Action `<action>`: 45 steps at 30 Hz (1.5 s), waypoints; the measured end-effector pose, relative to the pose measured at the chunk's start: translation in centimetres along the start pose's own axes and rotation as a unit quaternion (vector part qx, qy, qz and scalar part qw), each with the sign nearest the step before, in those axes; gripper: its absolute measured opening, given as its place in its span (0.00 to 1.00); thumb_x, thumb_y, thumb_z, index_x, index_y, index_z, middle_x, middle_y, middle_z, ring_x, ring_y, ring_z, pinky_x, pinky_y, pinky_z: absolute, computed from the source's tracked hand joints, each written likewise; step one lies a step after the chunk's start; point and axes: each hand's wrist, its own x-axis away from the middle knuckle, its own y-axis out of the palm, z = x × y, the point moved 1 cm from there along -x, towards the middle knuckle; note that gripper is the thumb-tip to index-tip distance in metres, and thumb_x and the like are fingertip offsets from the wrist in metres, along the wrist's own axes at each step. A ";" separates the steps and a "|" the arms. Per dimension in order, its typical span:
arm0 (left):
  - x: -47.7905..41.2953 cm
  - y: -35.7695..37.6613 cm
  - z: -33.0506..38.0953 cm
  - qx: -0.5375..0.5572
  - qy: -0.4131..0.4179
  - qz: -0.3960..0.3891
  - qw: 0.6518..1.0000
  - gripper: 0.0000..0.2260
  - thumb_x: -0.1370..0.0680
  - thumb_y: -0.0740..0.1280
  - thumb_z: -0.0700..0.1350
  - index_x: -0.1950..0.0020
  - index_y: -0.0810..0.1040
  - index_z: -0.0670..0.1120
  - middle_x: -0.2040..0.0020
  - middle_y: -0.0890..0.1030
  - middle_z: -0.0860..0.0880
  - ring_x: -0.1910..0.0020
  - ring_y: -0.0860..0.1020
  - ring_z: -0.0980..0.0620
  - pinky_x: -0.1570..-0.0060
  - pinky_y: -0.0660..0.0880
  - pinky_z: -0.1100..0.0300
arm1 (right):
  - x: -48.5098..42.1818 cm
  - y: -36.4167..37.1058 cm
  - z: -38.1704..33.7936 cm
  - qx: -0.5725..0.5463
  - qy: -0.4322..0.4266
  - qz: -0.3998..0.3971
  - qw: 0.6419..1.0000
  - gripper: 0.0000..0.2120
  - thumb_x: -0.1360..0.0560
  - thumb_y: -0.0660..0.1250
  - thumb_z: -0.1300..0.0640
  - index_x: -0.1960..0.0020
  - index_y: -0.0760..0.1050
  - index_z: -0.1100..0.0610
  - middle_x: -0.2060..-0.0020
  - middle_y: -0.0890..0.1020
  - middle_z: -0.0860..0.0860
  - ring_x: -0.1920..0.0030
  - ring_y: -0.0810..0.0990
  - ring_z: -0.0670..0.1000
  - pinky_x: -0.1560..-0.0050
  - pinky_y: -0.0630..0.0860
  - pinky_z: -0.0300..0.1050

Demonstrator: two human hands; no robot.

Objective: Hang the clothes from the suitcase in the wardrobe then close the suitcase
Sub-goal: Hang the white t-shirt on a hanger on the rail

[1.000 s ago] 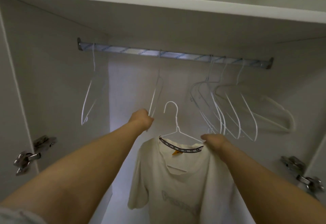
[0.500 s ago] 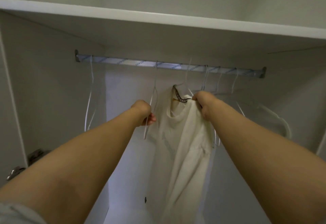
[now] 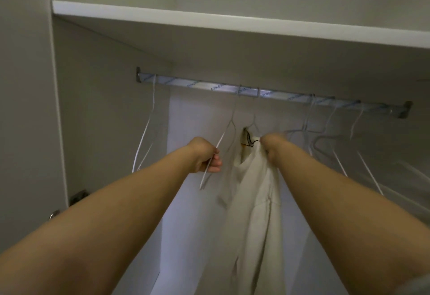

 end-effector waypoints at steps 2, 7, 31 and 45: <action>-0.4 0.1 -0.2 0.007 -0.012 -0.002 1.000 0.11 0.18 0.52 0.37 0.58 0.69 0.41 0.67 0.69 0.45 0.70 0.72 0.51 0.73 0.77 0.59 | -0.2 0.3 0.4 0.022 -0.001 -0.010 1.000 0.15 0.21 0.55 0.66 0.65 0.63 0.56 0.67 0.66 0.52 0.69 0.65 0.47 0.66 0.67 0.39; -0.6 1.0 -0.3 0.008 -0.028 -0.017 0.999 0.07 0.18 0.52 0.37 0.46 0.68 0.39 0.65 0.70 0.44 0.69 0.73 0.51 0.65 0.80 0.54 | 0.0 0.1 0.8 0.053 0.006 0.020 0.998 0.15 0.26 0.66 0.63 0.40 0.74 0.66 0.46 0.79 0.61 0.44 0.79 0.61 0.41 0.76 0.54; 8.3 -4.3 -9.7 -0.060 -0.059 0.228 0.970 0.11 0.18 0.57 0.40 0.39 0.73 0.39 0.54 0.76 0.44 0.55 0.76 0.48 0.55 0.73 0.55 | 13.1 11.8 7.8 0.048 0.009 -0.258 0.965 0.03 0.24 0.60 0.64 0.54 0.72 0.59 0.67 0.74 0.54 0.71 0.70 0.50 0.70 0.66 0.38; 27.7 -13.6 -26.1 -0.023 -0.251 0.466 0.848 0.05 0.20 0.58 0.41 0.50 0.74 0.44 0.64 0.75 0.49 0.65 0.75 0.53 0.67 0.71 0.62 | 33.9 25.1 18.5 0.160 0.108 -0.573 0.796 0.10 0.23 0.59 0.63 0.64 0.70 0.58 0.69 0.74 0.53 0.72 0.69 0.49 0.71 0.62 0.38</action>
